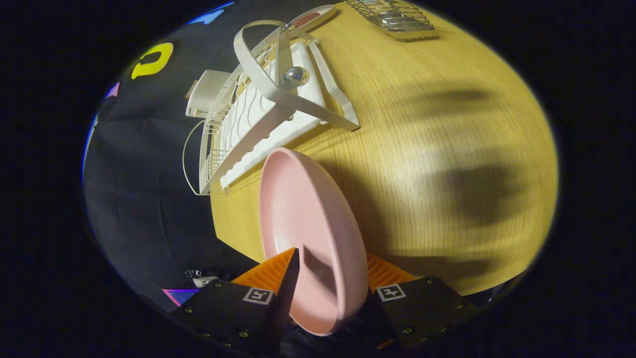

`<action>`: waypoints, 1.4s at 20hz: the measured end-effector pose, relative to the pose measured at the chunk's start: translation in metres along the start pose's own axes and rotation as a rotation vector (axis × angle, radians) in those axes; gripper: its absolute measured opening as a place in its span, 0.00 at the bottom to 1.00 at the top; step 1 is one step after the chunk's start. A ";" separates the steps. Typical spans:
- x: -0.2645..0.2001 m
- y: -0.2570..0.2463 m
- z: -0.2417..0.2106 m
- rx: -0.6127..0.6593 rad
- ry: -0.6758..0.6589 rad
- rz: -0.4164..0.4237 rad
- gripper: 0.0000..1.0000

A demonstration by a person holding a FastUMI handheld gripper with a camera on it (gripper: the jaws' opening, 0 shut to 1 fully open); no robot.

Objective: Take the plate from the dish rack, then take the spoon from the basket and place it into the plate.

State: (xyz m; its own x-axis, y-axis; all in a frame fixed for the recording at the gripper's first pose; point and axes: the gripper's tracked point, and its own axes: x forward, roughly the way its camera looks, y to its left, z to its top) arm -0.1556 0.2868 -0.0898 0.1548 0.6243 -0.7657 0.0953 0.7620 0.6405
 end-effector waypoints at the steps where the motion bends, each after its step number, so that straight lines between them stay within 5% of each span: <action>1: -0.003 0.000 0.001 0.012 -0.003 0.006 0.61; 4: -0.011 -0.003 0.009 0.021 -0.021 0.012 0.87; 8: -0.025 -0.015 0.022 0.023 -0.060 -0.012 0.97; 13: -0.056 -0.032 0.050 0.000 -0.182 -0.067 0.98; 28: -0.213 -0.040 0.226 -0.128 -0.896 -0.239 0.98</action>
State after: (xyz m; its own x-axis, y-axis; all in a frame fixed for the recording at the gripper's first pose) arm 0.0301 0.0843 0.0610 0.8505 0.1239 -0.5112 0.1214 0.8994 0.4199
